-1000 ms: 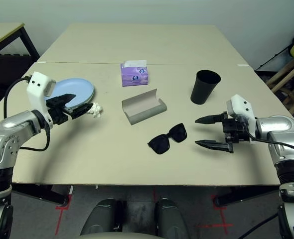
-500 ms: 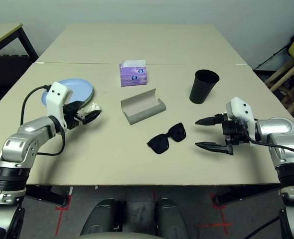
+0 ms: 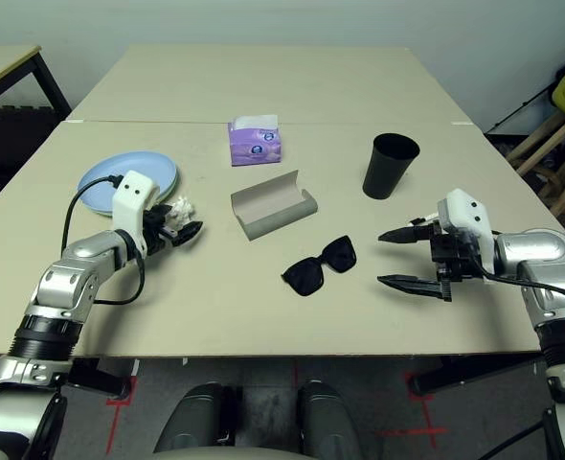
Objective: Organize and tidy the items on the table.
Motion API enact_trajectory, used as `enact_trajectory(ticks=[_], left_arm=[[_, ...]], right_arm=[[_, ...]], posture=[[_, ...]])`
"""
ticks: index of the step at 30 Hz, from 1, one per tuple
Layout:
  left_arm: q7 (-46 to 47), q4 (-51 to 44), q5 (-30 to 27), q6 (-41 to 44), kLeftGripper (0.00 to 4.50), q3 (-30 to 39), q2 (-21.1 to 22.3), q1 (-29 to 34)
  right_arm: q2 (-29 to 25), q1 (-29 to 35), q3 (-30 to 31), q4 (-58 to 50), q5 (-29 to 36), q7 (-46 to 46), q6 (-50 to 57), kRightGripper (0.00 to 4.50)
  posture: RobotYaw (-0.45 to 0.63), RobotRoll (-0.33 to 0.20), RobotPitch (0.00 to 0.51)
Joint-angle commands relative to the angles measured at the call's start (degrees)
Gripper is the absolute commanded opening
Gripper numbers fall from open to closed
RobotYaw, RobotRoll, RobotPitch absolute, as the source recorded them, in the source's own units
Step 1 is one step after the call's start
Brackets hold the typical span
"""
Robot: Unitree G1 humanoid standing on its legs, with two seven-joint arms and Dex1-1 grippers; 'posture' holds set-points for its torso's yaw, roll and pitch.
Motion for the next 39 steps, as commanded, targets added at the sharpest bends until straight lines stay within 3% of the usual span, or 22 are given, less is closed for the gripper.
enact_trajectory(ticks=[1,7,9,11,15,19,23,30,39], left_arm=[[1.5,3.0,2.1,-2.0,3.07,-0.5,-0.9,-0.9],[0.1,1.2,2.2,-1.0,0.64,-0.5,-0.8,-0.8],[-0.7,-0.3,1.8,-0.2,0.03,-0.4,-0.4,-0.5],[-2.2,-3.4,0.4,1.6,0.03,0.1,0.1,-0.2],[-6.1,-15.1,-7.9,10.0,0.03,4.2,0.3,0.2],[-2.7,-17.8,-12.0,14.3,0.03,10.2,-0.5,-4.6],[3.5,-11.4,-9.0,11.7,0.03,13.0,-0.3,-9.4],[13.5,-1.0,1.0,4.5,0.03,10.1,-0.5,-9.7],[20.3,5.1,7.0,2.2,0.03,7.1,-3.4,-10.6]], right_arm=[[-0.8,0.8,-1.0,-0.8,0.4,-0.5,0.0,4.5],[-1.0,1.2,-1.4,-0.3,0.1,-0.9,-0.9,4.5],[-1.1,1.2,-1.3,0.1,-0.1,-1.0,-1.3,4.5],[-1.1,1.1,-1.3,0.5,-0.1,-1.0,-1.7,4.5],[-1.1,0.7,-1.0,1.5,-0.3,-0.8,-2.2,4.5],[-0.7,-0.5,-0.3,3.0,-0.8,-0.5,-2.9,4.5],[0.0,-2.0,0.3,4.2,-1.2,-0.3,-3.4,4.5],[0.1,-2.1,0.0,5.1,-1.5,-0.1,-4.4,4.5],[-0.5,-0.2,-0.6,3.8,-1.2,-0.4,-4.0,4.5]], posture=[[-0.05,0.0,0.049],[-0.05,0.0,0.051],[-0.05,0.0,0.052],[-0.04,0.0,0.054],[-0.02,0.0,0.054],[-0.01,0.0,0.052],[0.0,0.0,0.047],[-0.02,0.0,0.035],[-0.04,0.0,0.042]])
